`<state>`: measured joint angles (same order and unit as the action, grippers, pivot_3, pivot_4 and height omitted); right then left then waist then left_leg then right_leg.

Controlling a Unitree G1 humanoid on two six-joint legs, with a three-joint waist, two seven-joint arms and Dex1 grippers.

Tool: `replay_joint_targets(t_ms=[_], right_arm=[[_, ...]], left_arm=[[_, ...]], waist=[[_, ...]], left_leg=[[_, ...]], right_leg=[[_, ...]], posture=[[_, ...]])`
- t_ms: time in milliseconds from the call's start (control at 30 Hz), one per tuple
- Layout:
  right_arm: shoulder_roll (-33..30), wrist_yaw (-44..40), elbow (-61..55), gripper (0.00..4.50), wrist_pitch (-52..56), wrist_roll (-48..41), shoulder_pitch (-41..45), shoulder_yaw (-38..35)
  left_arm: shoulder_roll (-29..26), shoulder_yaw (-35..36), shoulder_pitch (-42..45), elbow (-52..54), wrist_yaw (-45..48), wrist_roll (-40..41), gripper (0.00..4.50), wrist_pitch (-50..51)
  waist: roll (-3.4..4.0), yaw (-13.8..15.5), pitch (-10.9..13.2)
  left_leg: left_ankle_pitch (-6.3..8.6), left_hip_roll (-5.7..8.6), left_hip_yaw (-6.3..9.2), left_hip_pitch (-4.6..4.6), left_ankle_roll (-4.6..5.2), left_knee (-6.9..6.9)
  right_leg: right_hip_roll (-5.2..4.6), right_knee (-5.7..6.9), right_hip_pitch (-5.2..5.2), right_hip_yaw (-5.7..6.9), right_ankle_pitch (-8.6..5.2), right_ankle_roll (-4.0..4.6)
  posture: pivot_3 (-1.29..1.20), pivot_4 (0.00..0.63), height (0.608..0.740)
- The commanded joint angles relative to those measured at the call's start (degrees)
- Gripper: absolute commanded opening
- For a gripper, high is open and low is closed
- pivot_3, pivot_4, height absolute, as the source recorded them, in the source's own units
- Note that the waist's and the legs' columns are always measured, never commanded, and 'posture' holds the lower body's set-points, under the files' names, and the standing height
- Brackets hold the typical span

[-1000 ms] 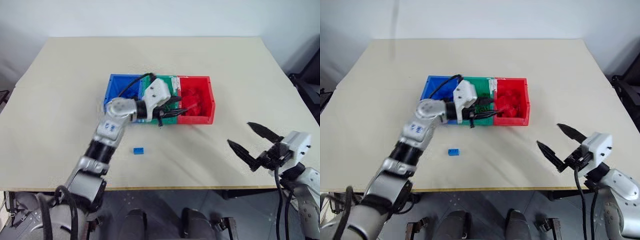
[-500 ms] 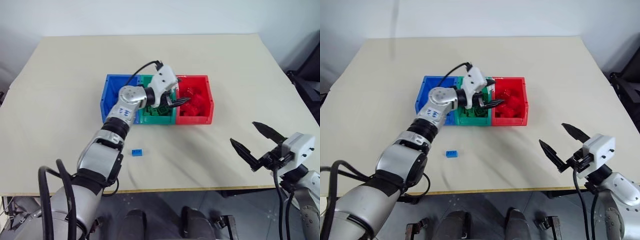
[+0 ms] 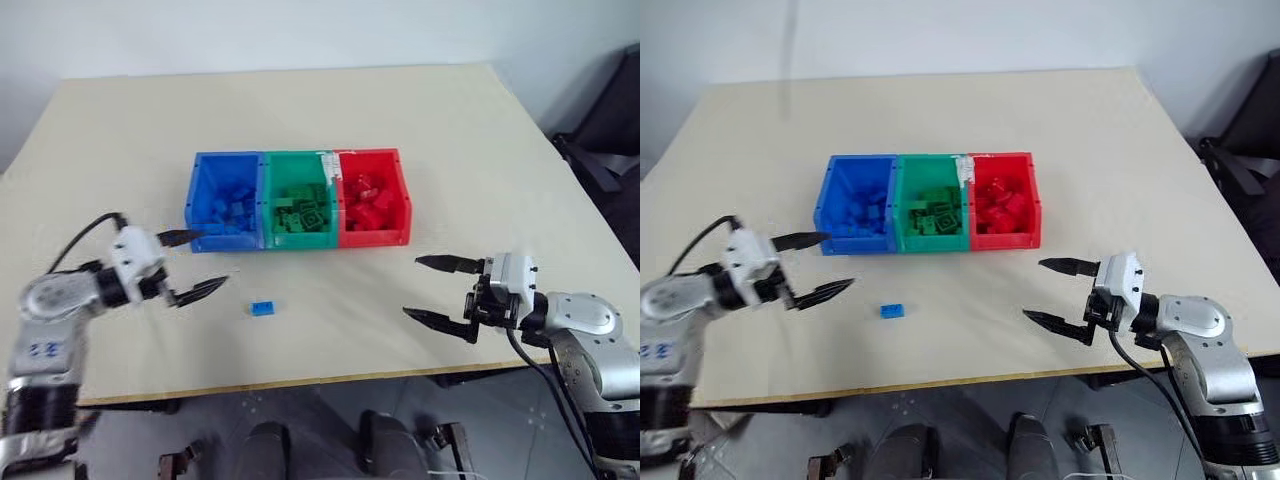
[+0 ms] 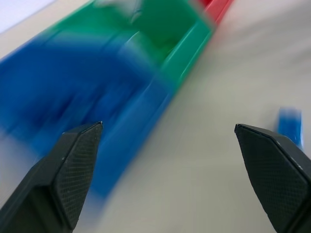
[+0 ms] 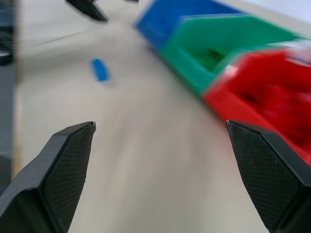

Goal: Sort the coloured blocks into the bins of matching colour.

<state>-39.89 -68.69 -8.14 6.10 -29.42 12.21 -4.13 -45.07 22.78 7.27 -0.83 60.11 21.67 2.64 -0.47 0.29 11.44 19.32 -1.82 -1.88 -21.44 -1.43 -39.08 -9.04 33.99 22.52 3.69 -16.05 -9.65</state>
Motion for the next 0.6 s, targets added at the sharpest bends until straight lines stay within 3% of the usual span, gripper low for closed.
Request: replay_joint_targets(t_ms=[33, 133, 300, 533, 600], right_arm=[[0.57, -3.35, 1.25, 4.5, -0.61, -0.03, 3.93, 2.34], [0.81, -5.34, 2.75, 4.5, -0.8, 0.63, 6.13, 4.36], [-0.19, -7.21, 4.01, 4.5, -0.98, 0.66, 7.16, 4.12], [-4.0, -8.88, 3.56, 4.5, -0.96, 2.31, 3.73, 3.47], [-4.12, -8.57, 3.07, 4.5, -0.65, 2.32, 3.24, 3.28]], left_arm=[[-1.18, 7.05, -7.39, 4.23, 1.63, 5.03, 4.47, 2.21], [-1.0, 6.85, -10.7, 5.34, 2.16, 5.49, 4.47, 2.44], [-0.07, -0.75, -9.23, 12.09, 0.42, 4.78, 4.47, 5.73], [-0.97, -18.7, 2.85, 12.18, -1.72, -5.78, 4.47, 9.9], [-1.19, -20.96, 4.44, 11.51, -1.26, -7.28, 4.47, 9.76]], waist=[[0.01, 0.41, 0.0], [0.01, 0.96, 0.0], [0.0, 1.14, -0.01], [0.01, 0.98, -0.01], [0.01, 0.86, -0.01]], left_leg=[[0.04, 0.0, -0.02, 0.02, 0.02, -0.05], [0.06, 0.0, -0.04, 0.06, 0.02, -0.05], [0.07, 0.01, -0.05, 0.03, 0.01, -0.04], [0.07, 0.0, -0.12, 0.04, -0.01, -0.03], [0.07, 0.0, -0.13, 0.04, -0.02, -0.03]], right_leg=[[-0.01, -0.02, -0.03, -0.01, 0.06, 0.02], [-0.02, 0.0, -0.03, -0.01, 0.07, 0.03], [0.0, -0.02, -0.02, 0.0, 0.08, 0.05], [0.05, 0.01, 0.05, -0.01, 0.08, 0.05], [0.05, 0.02, 0.05, -0.02, 0.08, 0.05]], posture=[[0.0, 0.15, 0.74], [0.0, 0.15, 0.74], [0.0, 0.15, 0.74], [0.0, 0.15, 0.74], [0.0, 0.15, 0.74]])
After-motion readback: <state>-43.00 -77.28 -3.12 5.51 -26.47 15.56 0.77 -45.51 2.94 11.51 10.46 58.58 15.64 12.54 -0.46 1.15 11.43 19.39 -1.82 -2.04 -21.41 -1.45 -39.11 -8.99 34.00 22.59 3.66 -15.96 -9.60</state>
